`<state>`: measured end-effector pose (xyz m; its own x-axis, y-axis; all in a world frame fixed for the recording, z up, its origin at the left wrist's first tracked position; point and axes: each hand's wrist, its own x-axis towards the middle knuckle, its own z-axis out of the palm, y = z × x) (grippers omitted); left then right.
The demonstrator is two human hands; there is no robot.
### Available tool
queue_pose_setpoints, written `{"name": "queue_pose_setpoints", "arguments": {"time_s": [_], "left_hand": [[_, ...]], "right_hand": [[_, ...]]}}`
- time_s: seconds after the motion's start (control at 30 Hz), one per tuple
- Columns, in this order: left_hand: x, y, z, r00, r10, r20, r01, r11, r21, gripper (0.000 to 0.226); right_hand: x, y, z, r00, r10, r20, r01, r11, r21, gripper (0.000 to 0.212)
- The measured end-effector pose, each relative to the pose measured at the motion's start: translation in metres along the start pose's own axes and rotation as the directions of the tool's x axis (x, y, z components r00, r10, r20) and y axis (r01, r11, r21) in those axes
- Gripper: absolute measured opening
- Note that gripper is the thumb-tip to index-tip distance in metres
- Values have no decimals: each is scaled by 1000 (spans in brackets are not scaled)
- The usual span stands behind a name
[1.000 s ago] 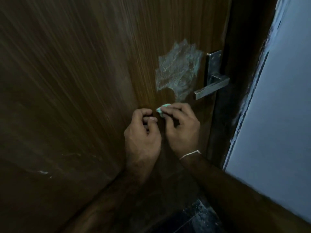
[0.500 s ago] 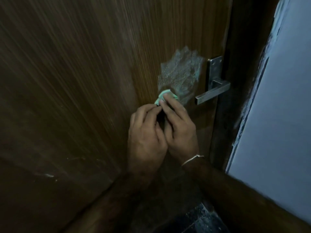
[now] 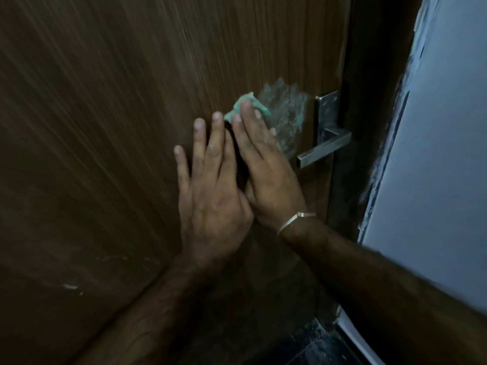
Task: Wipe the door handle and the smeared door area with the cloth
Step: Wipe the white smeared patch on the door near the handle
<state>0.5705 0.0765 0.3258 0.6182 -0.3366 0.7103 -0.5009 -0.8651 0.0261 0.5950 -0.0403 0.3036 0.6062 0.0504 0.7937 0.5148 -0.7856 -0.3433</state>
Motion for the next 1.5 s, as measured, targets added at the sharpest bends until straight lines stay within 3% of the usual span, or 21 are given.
{"name": "queue_pose_setpoints", "arguments": {"time_s": [0.1, 0.17, 0.27, 0.4, 0.47, 0.53, 0.67, 0.8, 0.9, 1.0, 1.23, 1.37, 1.5], "left_hand": [[-1, 3, -7, 999, 1, 37, -1, 1000, 0, 67], [1, 1, -5, 999, 16, 38, -17, 1000, 3, 66], [3, 1, -1, 999, 23, 31, -24, 999, 21, 71], [2, 5, -4, 995, 43, 91, -46, 998, 31, 78], [3, 2, 0, 996, 58, 66, -61, 997, 44, 76], [3, 1, 3, 997, 53, 48, -56, 997, 53, 79], [2, 2, 2, 997, 52, 52, -55, 997, 46, 78], [2, -2, 5, 996, 69, 53, -72, 996, 59, 82], [2, 0, 2, 996, 68, 59, -71, 996, 56, 83], [2, -2, 2, 995, 77, 66, -81, 995, 61, 82], [3, -6, 2, 990, 100, 97, -108, 991, 78, 82], [-1, -15, -1, 978, 154, 141, -168, 981, 97, 86], [-3, -18, 2, 977, 181, 112, -195, 972, 130, 75]], "right_hand": [[-22, -8, -6, 992, 80, 101, -76, 996, -38, 69], [3, -7, -15, 999, 39, 4, -39, 999, -36, 67], [30, -15, -27, 987, 131, -88, -135, 990, -35, 67], [3, -22, -30, 975, 216, 41, -210, 970, -119, 67], [20, -12, -38, 976, 209, -58, -216, 962, -165, 68], [34, -10, -45, 945, 295, -138, -316, 933, -174, 73], [14, -20, -41, 950, 313, -5, -307, 930, -202, 70], [30, -11, -50, 900, 425, -98, -434, 893, -117, 79], [22, -9, -52, 897, 440, -34, -441, 892, -94, 80], [23, -9, -53, 870, 488, -64, -492, 868, -68, 78], [11, -37, -38, 886, 463, -24, -463, 886, 0, 71], [-11, -53, -24, 892, 435, 123, -452, 861, 235, 73], [-23, -44, -7, 883, 457, 106, -460, 800, 386, 78]]}}
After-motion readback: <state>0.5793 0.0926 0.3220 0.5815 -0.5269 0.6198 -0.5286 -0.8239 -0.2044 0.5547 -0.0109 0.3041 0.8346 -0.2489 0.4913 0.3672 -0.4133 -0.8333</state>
